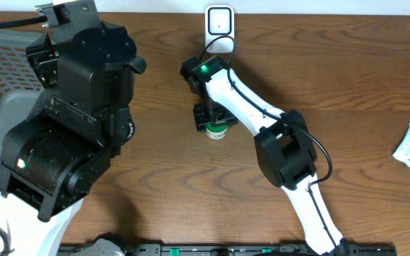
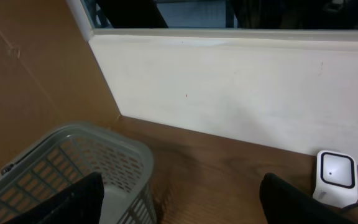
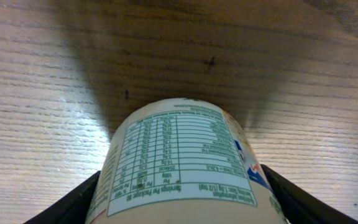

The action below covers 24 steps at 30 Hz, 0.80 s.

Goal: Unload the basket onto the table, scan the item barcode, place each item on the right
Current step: 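Grasp the green-capped bottle with the right gripper and lift it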

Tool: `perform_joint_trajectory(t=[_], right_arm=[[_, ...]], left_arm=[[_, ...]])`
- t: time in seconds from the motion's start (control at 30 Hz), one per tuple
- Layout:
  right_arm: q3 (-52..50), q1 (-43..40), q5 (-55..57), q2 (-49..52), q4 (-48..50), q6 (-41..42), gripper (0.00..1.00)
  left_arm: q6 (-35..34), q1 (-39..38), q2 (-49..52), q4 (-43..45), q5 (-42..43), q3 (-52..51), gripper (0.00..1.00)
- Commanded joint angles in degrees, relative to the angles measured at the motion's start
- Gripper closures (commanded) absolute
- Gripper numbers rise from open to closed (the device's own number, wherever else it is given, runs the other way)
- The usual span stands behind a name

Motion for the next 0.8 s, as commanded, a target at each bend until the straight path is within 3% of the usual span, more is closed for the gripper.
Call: perform_joint_trajectory(t=[0.0,0.37,0.77], right_arm=[[0.0,0.0,0.9,0.5,1.0,1.6,0.31],[-1.1,0.1,0.9,0.6,1.6,10.0,0.21],[-5.6,0.2,-1.9,0.6,6.8,11.5,0.2]], left_arm=[[0.1,0.1,-0.2,-0.1,-1.1,-0.3,0.19],[0.1,0.1,-0.2,-0.1,-1.2,-0.3,0.19],[0.1,0.1,-0.2,-0.1,-1.1,-0.3,0.19]])
